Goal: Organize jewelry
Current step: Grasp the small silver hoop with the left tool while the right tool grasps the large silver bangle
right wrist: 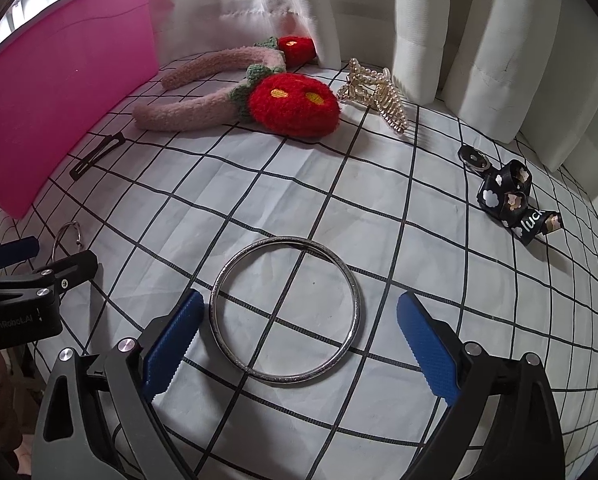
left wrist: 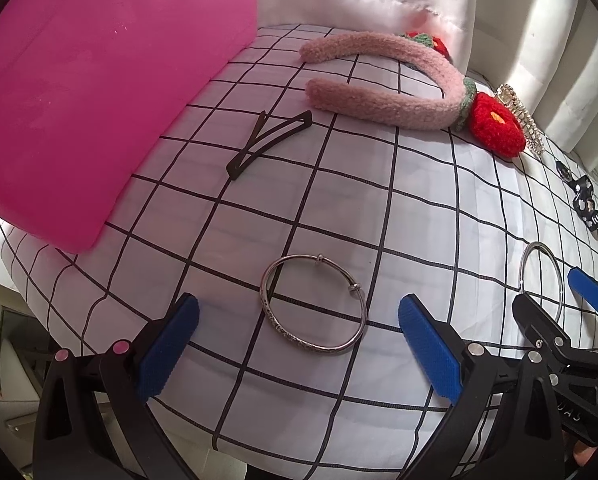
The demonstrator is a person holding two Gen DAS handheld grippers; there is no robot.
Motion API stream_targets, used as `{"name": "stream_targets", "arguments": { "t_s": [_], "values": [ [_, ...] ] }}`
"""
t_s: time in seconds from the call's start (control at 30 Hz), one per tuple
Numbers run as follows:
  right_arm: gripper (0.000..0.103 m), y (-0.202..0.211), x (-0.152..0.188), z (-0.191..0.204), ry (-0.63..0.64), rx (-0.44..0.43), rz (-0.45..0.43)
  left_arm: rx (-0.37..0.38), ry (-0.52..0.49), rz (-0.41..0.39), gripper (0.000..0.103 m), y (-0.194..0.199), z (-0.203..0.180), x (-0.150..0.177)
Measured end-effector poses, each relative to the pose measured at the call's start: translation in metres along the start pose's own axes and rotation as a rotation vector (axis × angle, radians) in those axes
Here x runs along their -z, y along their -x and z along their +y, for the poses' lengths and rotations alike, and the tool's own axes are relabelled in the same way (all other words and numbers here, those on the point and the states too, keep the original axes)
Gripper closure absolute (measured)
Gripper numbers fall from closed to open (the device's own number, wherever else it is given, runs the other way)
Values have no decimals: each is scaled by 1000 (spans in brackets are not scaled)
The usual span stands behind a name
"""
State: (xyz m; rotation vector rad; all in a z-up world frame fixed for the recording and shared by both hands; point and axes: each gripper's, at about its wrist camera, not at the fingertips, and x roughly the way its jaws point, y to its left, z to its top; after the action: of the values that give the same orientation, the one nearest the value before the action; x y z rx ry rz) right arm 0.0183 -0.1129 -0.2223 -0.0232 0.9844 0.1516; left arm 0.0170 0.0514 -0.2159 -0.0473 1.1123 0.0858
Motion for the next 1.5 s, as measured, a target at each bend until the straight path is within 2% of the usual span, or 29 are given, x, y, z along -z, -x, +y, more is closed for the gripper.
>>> {"name": "stream_targets", "arguments": {
  "t_s": [0.1, 0.17, 0.23, 0.33, 0.4, 0.43, 1.03, 1.5],
  "values": [
    [11, 1, 1, 1, 7, -5, 1, -2, 9, 15, 8, 0, 0, -3],
    [16, 3, 2, 3, 12, -8, -2, -3, -1, 5, 13, 2, -2, -2],
    [22, 5, 3, 7, 24, -18, -9, 6, -27, -12, 27, 6, -8, -1],
    [31, 8, 4, 11, 43, -31, -16, 20, -59, -31, 42, 9, -16, 0],
    [32, 9, 4, 11, 45, -32, -14, 28, -64, -36, 47, 10, -17, 0],
    [32, 10, 4, 10, 45, -35, -14, 31, -64, -42, 55, 11, -17, 0],
    [32, 23, 10, 0, 1, -68, 3, 81, -7, -21, 56, 18, -3, -2],
    [32, 51, -5, -5, 6, -48, -34, 96, -42, -106, 56, 55, -7, -15]
  ]
}}
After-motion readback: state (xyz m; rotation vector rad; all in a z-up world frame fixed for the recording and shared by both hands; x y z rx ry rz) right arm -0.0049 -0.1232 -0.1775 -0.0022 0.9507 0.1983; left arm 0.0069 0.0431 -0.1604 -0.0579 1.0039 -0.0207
